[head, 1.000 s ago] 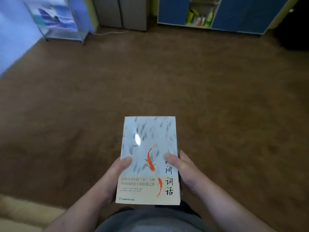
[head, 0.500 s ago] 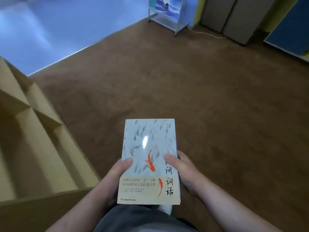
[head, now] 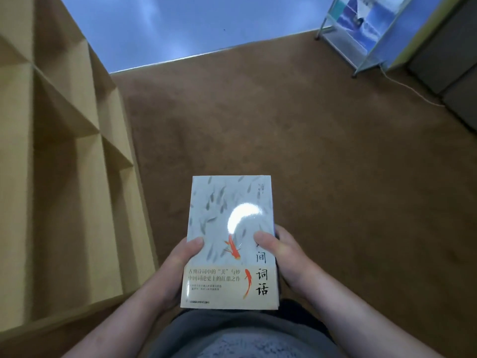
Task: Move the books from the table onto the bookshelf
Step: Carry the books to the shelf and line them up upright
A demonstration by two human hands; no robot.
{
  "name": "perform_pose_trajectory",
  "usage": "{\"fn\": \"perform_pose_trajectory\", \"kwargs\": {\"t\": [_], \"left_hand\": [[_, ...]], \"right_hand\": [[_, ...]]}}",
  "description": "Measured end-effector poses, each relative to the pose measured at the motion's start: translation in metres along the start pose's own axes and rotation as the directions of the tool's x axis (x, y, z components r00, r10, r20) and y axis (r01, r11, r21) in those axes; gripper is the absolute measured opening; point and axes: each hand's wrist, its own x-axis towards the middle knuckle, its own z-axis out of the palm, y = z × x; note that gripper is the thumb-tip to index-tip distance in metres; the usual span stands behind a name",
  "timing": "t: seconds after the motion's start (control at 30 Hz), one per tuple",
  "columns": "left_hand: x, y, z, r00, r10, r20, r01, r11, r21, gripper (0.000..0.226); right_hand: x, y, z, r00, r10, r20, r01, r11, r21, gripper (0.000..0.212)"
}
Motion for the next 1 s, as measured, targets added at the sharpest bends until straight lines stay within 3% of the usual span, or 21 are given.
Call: {"fn": "perform_pose_trajectory", "kwargs": {"t": [0.1, 0.2, 0.37, 0.43, 0.53, 0.7, 0.8, 0.87, 1.0], "left_hand": [[0.011, 0.017, -0.005, 1.000, 0.017, -0.027, -0.018, 0.999, -0.041, 0.057], [0.018, 0.031, -0.010, 0.994, 0.046, -0.099, -0.052, 0.997, -0.062, 0.056], [0.027, 0.052, -0.010, 0.971, 0.099, -0.217, -0.131, 0.982, -0.135, 0.082], [0.032, 0.058, -0.005, 0.956, 0.118, -0.267, -0.175, 0.964, -0.201, 0.087], [0.042, 0.063, 0.007, 0.915, 0.144, -0.377, -0.260, 0.924, -0.279, 0.077], [0.064, 0.077, 0.038, 0.820, 0.117, -0.560, -0.403, 0.814, -0.420, 0.053], [0.073, 0.079, 0.051, 0.763, 0.102, -0.638, -0.491, 0.734, -0.469, 0.065], [0.074, 0.080, 0.058, 0.737, 0.092, -0.670, -0.538, 0.679, -0.499, 0.080], [0.074, 0.080, 0.065, 0.664, 0.060, -0.745, -0.626, 0.589, -0.511, 0.064]], "right_hand": [[0.026, -0.027, 0.002, 0.998, 0.006, 0.059, -0.002, 0.998, -0.057, 0.078], [0.050, -0.053, 0.005, 0.991, 0.018, 0.135, -0.006, 0.995, -0.095, 0.062], [0.096, -0.095, 0.015, 0.964, 0.068, 0.257, -0.008, 0.974, -0.225, 0.080], [0.114, -0.116, 0.018, 0.944, 0.086, 0.318, 0.006, 0.961, -0.278, 0.076], [0.144, -0.146, 0.021, 0.893, 0.140, 0.427, 0.023, 0.934, -0.355, 0.063], [0.190, -0.186, 0.028, 0.789, 0.244, 0.563, 0.080, 0.869, -0.489, 0.079], [0.210, -0.203, 0.033, 0.726, 0.297, 0.621, 0.126, 0.830, -0.544, 0.070], [0.218, -0.212, 0.040, 0.679, 0.329, 0.656, 0.163, 0.804, -0.572, 0.076], [0.229, -0.221, 0.066, 0.602, 0.389, 0.698, 0.213, 0.764, -0.609, 0.086]]}}
